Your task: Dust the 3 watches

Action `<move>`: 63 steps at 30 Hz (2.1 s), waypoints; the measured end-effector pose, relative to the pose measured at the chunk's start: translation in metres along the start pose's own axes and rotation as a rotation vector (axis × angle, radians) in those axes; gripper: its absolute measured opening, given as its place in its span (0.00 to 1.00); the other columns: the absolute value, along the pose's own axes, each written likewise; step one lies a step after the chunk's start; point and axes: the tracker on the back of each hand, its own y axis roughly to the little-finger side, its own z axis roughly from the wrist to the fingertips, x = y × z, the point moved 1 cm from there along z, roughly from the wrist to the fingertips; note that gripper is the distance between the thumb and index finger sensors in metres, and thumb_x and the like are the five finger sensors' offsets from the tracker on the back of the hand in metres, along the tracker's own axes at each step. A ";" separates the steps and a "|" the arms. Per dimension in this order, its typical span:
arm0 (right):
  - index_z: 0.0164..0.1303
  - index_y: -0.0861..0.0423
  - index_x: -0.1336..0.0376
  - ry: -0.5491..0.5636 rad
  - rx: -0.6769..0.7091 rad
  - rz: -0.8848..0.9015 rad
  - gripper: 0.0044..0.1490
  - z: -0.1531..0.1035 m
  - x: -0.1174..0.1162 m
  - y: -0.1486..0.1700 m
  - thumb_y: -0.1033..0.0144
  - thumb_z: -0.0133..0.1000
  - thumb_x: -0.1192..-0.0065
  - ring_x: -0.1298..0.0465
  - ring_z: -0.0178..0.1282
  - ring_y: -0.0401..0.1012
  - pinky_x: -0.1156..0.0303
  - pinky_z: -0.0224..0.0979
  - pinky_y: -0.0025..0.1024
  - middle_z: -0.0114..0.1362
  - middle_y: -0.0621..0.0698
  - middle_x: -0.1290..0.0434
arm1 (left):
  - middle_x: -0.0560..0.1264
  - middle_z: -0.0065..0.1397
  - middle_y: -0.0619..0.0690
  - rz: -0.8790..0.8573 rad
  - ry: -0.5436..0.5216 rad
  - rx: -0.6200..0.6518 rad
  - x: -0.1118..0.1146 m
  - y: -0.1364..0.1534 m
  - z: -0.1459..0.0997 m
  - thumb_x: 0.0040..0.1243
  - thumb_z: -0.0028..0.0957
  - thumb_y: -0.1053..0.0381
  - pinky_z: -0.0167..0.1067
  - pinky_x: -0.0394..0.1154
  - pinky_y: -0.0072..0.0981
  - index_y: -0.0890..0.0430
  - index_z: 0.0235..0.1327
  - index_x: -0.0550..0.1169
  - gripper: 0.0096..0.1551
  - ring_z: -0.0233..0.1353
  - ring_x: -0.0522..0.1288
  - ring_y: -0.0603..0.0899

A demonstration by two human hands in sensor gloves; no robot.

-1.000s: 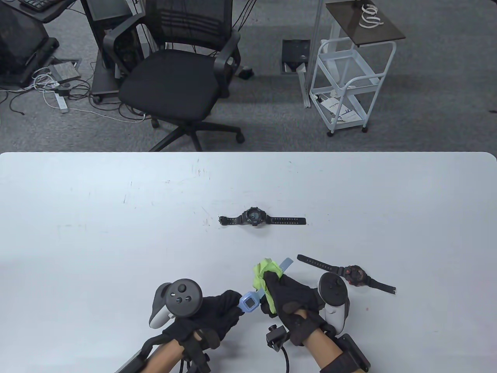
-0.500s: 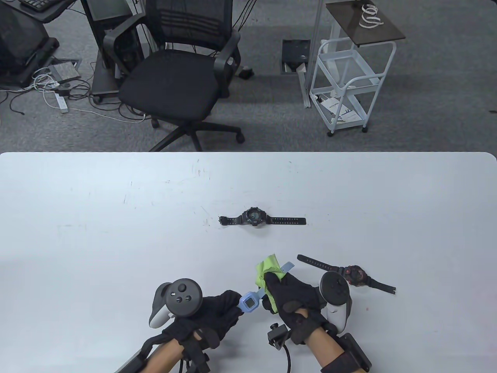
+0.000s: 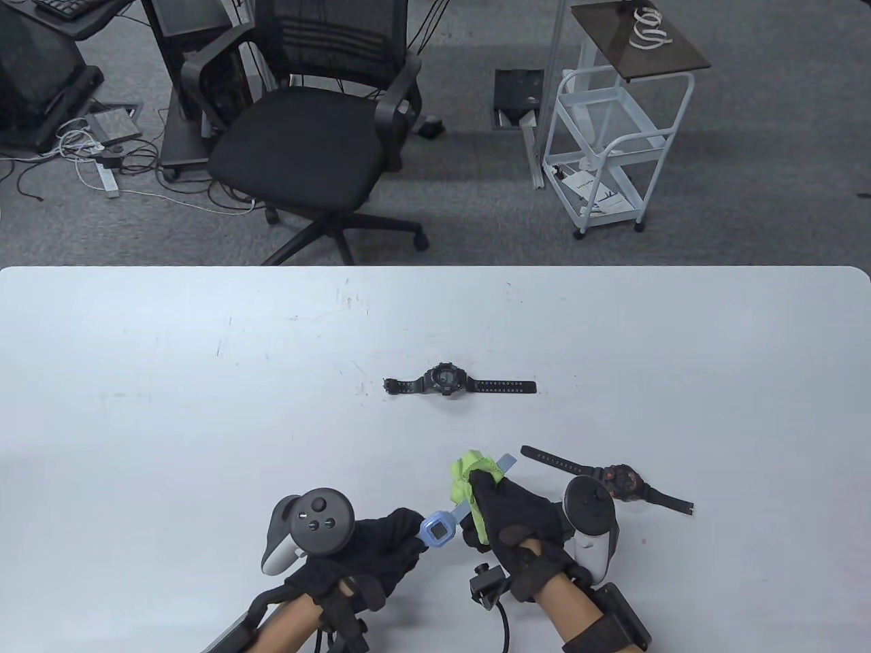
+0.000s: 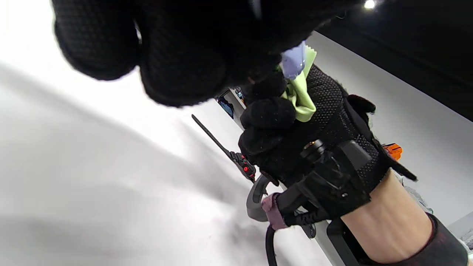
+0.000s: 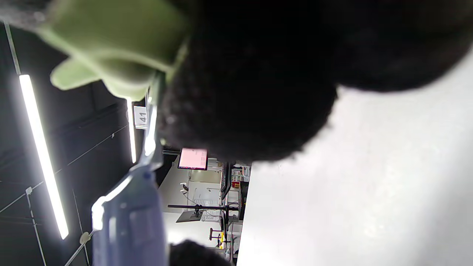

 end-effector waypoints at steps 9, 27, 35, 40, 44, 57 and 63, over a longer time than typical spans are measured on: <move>0.45 0.57 0.20 -0.002 0.002 0.004 0.32 0.000 0.000 0.000 0.45 0.54 0.42 0.13 0.25 0.36 0.17 0.30 0.34 0.39 0.50 0.13 | 0.85 0.45 0.54 0.001 -0.008 -0.006 -0.002 0.002 0.000 0.57 0.53 0.51 0.50 0.80 0.61 0.65 0.62 0.79 0.29 0.41 0.86 0.58; 0.51 0.55 0.22 0.015 0.007 -0.038 0.30 0.001 0.002 0.000 0.48 0.51 0.38 0.13 0.28 0.36 0.17 0.33 0.34 0.44 0.50 0.14 | 0.85 0.45 0.54 0.013 -0.003 -0.009 -0.001 0.003 0.000 0.57 0.54 0.51 0.51 0.80 0.61 0.65 0.62 0.79 0.29 0.41 0.86 0.58; 0.43 0.57 0.20 0.003 -0.004 0.003 0.32 0.002 0.002 0.003 0.45 0.53 0.42 0.13 0.23 0.36 0.17 0.30 0.34 0.38 0.50 0.13 | 0.85 0.45 0.54 0.023 -0.002 -0.003 -0.001 0.001 0.000 0.57 0.54 0.51 0.51 0.80 0.61 0.65 0.62 0.79 0.29 0.41 0.86 0.58; 0.54 0.56 0.24 0.001 -0.001 -0.005 0.30 0.001 0.001 0.001 0.50 0.52 0.38 0.13 0.30 0.36 0.17 0.34 0.35 0.47 0.52 0.15 | 0.85 0.45 0.54 0.014 -0.003 -0.012 -0.001 0.004 0.000 0.57 0.54 0.51 0.51 0.80 0.61 0.65 0.62 0.79 0.29 0.41 0.86 0.58; 0.46 0.57 0.21 0.012 -0.006 0.017 0.32 0.001 0.003 0.003 0.46 0.55 0.44 0.13 0.25 0.35 0.17 0.31 0.34 0.40 0.50 0.13 | 0.85 0.45 0.54 0.012 -0.007 -0.005 -0.001 0.003 0.000 0.57 0.54 0.51 0.51 0.80 0.62 0.65 0.62 0.79 0.29 0.41 0.86 0.58; 0.44 0.56 0.20 0.024 -0.003 0.013 0.32 0.000 0.005 0.001 0.45 0.54 0.42 0.13 0.25 0.36 0.17 0.31 0.35 0.39 0.50 0.13 | 0.85 0.45 0.54 0.014 -0.005 -0.009 -0.001 0.004 0.000 0.57 0.54 0.51 0.51 0.80 0.61 0.64 0.62 0.79 0.28 0.41 0.86 0.58; 0.51 0.56 0.23 0.037 0.006 0.005 0.29 0.000 0.006 0.000 0.48 0.53 0.40 0.13 0.30 0.37 0.17 0.35 0.36 0.45 0.51 0.14 | 0.85 0.45 0.54 0.013 -0.002 -0.017 -0.001 0.005 0.000 0.57 0.54 0.51 0.51 0.80 0.62 0.65 0.62 0.79 0.29 0.41 0.86 0.58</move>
